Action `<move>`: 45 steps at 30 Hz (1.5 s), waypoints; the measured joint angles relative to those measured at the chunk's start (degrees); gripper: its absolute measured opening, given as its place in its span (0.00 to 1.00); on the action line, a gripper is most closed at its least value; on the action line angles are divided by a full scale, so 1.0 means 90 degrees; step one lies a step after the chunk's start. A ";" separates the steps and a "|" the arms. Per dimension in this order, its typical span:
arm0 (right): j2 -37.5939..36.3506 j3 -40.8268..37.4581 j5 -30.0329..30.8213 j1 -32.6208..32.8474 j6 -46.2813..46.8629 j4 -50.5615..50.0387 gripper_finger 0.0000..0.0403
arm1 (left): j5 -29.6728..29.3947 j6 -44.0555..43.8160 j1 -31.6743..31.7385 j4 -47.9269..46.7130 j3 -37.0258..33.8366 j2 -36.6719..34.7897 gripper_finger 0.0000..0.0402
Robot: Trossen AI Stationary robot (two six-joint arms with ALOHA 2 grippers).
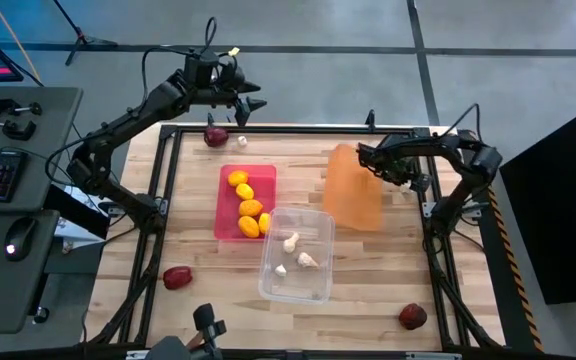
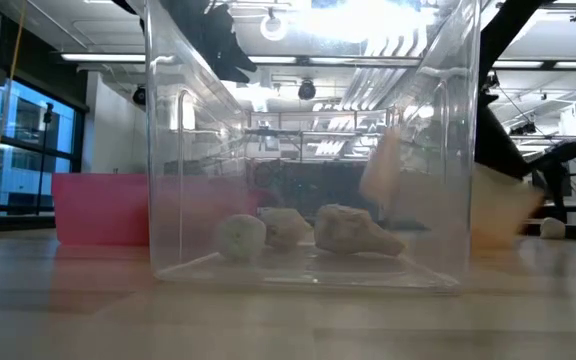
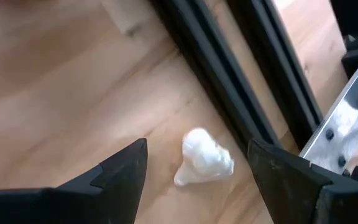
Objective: Sort produce into baskets
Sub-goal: Put the garlic into the transparent bin
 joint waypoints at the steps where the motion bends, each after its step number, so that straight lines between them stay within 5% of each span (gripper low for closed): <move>1: 0.0041 -0.0004 -0.0043 0.0004 -0.0009 0.0014 0.67 | -0.0001 0.0000 0.0000 0.0014 0.0000 0.0000 0.62; 18: -0.0830 0.0013 0.0113 -0.0025 -0.0714 0.0105 0.67 | -0.0034 -0.0010 0.0000 0.0343 0.0000 -0.0016 0.62; 30: -0.2176 -0.0113 0.0837 -0.0023 0.1246 -0.0341 0.67 | -0.0039 -0.0148 0.0000 0.0216 0.0000 -0.0033 0.62; 38: -0.3213 -0.1574 0.0264 -0.0034 0.2421 0.0989 0.67 | -0.0039 -0.0007 0.0000 0.0199 0.0000 -0.0036 0.62; 45: -0.3324 -0.1987 0.0109 -0.0034 0.2634 0.1434 0.67 | -0.0041 0.0154 0.0000 0.0204 0.0000 -0.0036 0.62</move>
